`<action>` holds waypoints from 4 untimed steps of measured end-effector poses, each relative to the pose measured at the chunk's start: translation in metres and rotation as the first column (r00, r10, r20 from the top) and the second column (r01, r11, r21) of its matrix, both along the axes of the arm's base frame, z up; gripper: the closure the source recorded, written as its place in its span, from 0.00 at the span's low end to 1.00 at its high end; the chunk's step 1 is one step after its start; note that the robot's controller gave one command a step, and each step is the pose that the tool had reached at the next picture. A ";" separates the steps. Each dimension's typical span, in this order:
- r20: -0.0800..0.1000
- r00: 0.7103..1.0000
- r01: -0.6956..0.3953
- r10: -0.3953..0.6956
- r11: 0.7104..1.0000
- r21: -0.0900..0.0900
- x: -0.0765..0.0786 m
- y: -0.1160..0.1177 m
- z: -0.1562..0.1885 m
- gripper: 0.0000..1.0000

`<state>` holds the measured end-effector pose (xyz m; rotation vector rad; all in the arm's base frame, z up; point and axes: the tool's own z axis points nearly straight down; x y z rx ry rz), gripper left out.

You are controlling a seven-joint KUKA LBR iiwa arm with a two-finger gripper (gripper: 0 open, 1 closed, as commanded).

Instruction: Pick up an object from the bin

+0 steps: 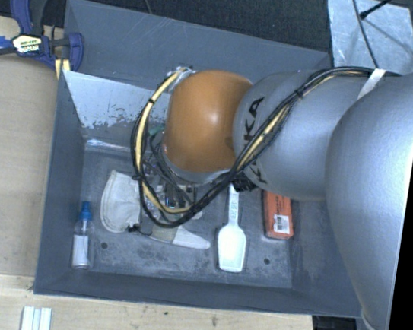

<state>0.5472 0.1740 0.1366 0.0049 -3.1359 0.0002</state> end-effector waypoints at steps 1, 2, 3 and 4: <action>0.008 1.000 0.003 -0.003 1.000 0.001 0.002 -0.001 0.005 0.00; 0.014 1.000 0.017 -0.017 1.000 0.004 0.054 -0.030 -0.027 0.00; 0.013 0.998 0.055 -0.055 0.999 0.002 0.033 -0.079 -0.051 0.00; 0.009 1.000 0.003 -0.003 1.000 -0.001 0.026 -0.079 -0.063 1.00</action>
Offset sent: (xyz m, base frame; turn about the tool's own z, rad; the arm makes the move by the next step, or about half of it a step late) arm 0.0707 -0.0437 -0.0442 0.0266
